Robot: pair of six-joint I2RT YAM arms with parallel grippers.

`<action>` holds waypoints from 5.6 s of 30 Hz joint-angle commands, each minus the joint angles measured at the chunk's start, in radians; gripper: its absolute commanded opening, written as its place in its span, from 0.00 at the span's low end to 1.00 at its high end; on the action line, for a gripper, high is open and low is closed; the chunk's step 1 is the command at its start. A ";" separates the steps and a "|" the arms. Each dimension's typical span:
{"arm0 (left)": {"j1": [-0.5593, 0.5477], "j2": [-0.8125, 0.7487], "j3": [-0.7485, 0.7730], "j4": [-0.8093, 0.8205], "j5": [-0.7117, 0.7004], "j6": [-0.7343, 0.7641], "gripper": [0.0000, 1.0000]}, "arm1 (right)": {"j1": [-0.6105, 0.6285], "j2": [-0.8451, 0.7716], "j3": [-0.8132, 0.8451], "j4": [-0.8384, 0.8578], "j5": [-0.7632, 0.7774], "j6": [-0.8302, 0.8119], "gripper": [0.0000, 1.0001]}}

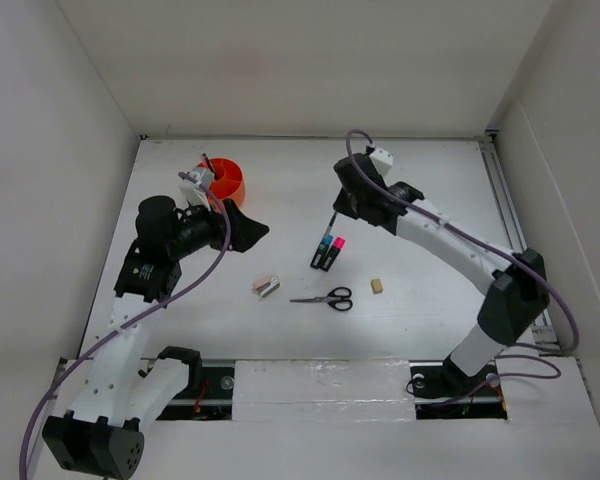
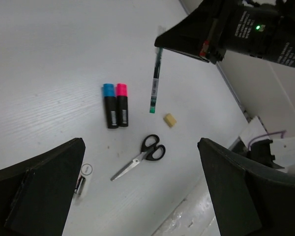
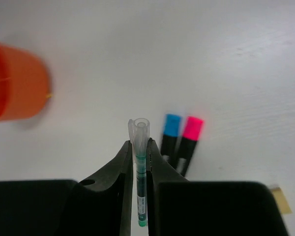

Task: Sort the stationery into containers
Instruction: Pick up the pen from the center of the board, then place the pen in the storage box, then pick up the stationery from the center of the board.

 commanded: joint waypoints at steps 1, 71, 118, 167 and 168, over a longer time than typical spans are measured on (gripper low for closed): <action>0.000 -0.005 -0.007 0.148 0.255 -0.022 1.00 | 0.026 -0.143 -0.078 0.312 -0.144 -0.251 0.00; 0.000 0.005 0.025 0.317 -0.025 -0.089 0.00 | 0.330 -0.654 -0.377 0.870 -0.426 -0.525 1.00; 0.057 0.947 0.282 1.072 -0.857 0.197 0.00 | 0.339 -1.273 -0.704 0.391 -0.361 -0.452 1.00; 0.010 0.785 0.425 0.764 -0.918 0.170 1.00 | 0.339 -1.188 -0.675 0.284 -0.193 -0.401 1.00; 0.010 0.785 0.475 0.698 -0.895 0.158 1.00 | 0.339 -1.161 -0.640 0.253 -0.157 -0.392 1.00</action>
